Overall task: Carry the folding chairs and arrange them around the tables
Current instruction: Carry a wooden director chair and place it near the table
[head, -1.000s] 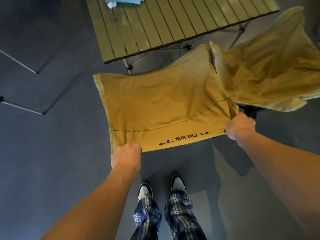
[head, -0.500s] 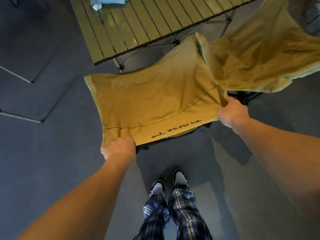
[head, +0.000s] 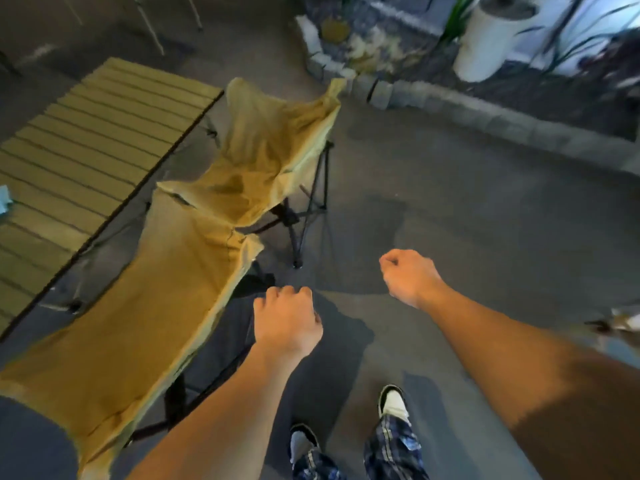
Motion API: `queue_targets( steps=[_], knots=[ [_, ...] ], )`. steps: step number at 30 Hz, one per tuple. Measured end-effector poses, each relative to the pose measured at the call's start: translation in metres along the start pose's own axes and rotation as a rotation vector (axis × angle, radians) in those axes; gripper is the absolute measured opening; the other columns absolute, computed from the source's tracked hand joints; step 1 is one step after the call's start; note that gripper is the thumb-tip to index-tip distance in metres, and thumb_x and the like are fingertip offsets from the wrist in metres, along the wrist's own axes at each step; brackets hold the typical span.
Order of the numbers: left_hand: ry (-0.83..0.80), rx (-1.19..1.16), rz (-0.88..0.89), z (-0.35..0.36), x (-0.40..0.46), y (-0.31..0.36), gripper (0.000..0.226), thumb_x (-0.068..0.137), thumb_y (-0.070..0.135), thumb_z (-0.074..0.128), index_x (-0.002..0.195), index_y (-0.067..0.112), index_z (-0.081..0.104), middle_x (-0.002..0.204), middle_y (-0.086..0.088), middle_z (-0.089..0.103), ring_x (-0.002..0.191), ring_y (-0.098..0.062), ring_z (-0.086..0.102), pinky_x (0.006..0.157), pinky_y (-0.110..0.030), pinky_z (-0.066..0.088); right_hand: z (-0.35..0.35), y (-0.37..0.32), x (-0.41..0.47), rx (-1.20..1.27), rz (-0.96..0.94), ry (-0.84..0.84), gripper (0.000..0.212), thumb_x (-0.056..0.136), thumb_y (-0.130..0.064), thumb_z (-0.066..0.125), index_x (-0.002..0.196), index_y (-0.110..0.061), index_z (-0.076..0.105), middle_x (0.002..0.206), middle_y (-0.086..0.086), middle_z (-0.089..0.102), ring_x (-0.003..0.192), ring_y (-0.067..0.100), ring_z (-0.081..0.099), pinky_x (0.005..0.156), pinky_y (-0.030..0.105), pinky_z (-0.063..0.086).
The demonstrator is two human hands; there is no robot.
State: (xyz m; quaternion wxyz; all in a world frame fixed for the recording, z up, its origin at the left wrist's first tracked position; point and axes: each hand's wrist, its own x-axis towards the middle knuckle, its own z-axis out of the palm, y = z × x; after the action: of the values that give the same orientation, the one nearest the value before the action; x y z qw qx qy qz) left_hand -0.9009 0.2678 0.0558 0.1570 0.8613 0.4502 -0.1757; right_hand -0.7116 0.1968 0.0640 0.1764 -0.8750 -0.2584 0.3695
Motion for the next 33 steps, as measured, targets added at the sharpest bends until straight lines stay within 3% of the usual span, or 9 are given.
queue_targets(
  steps=[6,10,14,18,20,24,27,31,33],
  knots=[
    [-0.068,0.106,0.367,0.013,-0.011,0.195,0.024,0.095,0.031,0.043,0.112,0.021,0.058,0.113,-0.002,0.061,0.114,-0.028,0.048,0.094,-0.04,0.037,-0.101,0.168,-0.047,0.087,0.29,0.18,0.034,0.092,-0.019,0.042,0.115,-0.015,0.068,0.119,0.017,0.064,0.107,0.037,0.061,0.084,0.032,0.048],
    [-0.166,0.162,0.551,0.053,-0.044,0.325,0.024,0.095,0.029,0.044,0.112,0.022,0.059,0.11,-0.001,0.065,0.11,-0.027,0.055,0.092,-0.036,0.043,-0.145,0.293,-0.087,0.147,0.482,0.244,0.036,0.09,-0.017,0.043,0.116,-0.008,0.066,0.118,0.018,0.064,0.108,0.038,0.06,0.083,0.033,0.048],
    [-0.252,0.203,0.705,0.099,-0.087,0.452,0.023,0.096,0.029,0.043,0.111,0.024,0.059,0.111,0.0,0.065,0.106,-0.025,0.056,0.089,-0.036,0.046,-0.189,0.424,-0.133,0.255,0.656,0.311,0.029,0.089,-0.017,0.047,0.109,-0.007,0.065,0.103,0.015,0.063,0.093,0.035,0.061,0.07,0.031,0.046],
    [-0.296,0.264,0.776,0.133,-0.123,0.571,0.027,0.095,0.03,0.045,0.117,0.024,0.058,0.12,-0.001,0.061,0.112,-0.027,0.053,0.093,-0.039,0.045,-0.227,0.542,-0.172,0.337,0.786,0.376,0.027,0.092,-0.02,0.048,0.11,-0.007,0.063,0.109,0.016,0.064,0.093,0.034,0.059,0.071,0.033,0.041],
    [-0.295,0.269,0.795,0.145,-0.127,0.612,0.028,0.095,0.031,0.046,0.12,0.023,0.057,0.123,-0.002,0.058,0.113,-0.027,0.052,0.094,-0.041,0.045,-0.237,0.583,-0.183,0.366,0.842,0.422,0.028,0.092,-0.021,0.049,0.113,-0.007,0.059,0.113,0.018,0.062,0.089,0.033,0.053,0.074,0.034,0.044],
    [-0.259,0.375,0.854,0.177,-0.132,0.675,0.037,0.093,0.031,0.049,0.13,0.021,0.051,0.13,-0.005,0.053,0.119,-0.029,0.047,0.092,-0.042,0.044,-0.242,0.639,-0.191,0.332,0.861,0.456,0.035,0.089,-0.025,0.057,0.121,-0.012,0.049,0.123,0.018,0.056,0.116,0.04,0.051,0.089,0.042,0.046],
    [-0.227,0.401,0.91,0.2,-0.129,0.705,0.05,0.092,0.03,0.054,0.14,0.021,0.042,0.141,-0.005,0.045,0.131,-0.027,0.038,0.099,-0.043,0.04,-0.242,0.663,-0.183,0.298,0.829,0.436,0.046,0.086,-0.025,0.061,0.128,-0.017,0.045,0.126,0.015,0.053,0.121,0.038,0.047,0.095,0.045,0.044],
    [-0.196,0.509,1.001,0.226,-0.102,0.746,0.068,0.089,0.026,0.061,0.149,0.023,0.029,0.154,-0.005,0.032,0.143,-0.027,0.021,0.111,-0.045,0.027,-0.244,0.695,-0.167,0.207,0.835,0.315,0.055,0.084,-0.026,0.062,0.135,-0.021,0.042,0.129,0.012,0.053,0.124,0.034,0.046,0.101,0.046,0.04],
    [-0.202,0.57,0.997,0.238,-0.078,0.76,0.068,0.088,0.026,0.062,0.148,0.023,0.031,0.153,-0.004,0.035,0.142,-0.027,0.025,0.112,-0.045,0.026,-0.248,0.716,-0.157,0.188,0.858,0.214,0.047,0.083,-0.025,0.06,0.127,-0.021,0.046,0.122,0.009,0.057,0.119,0.031,0.05,0.096,0.043,0.041]
  ],
)
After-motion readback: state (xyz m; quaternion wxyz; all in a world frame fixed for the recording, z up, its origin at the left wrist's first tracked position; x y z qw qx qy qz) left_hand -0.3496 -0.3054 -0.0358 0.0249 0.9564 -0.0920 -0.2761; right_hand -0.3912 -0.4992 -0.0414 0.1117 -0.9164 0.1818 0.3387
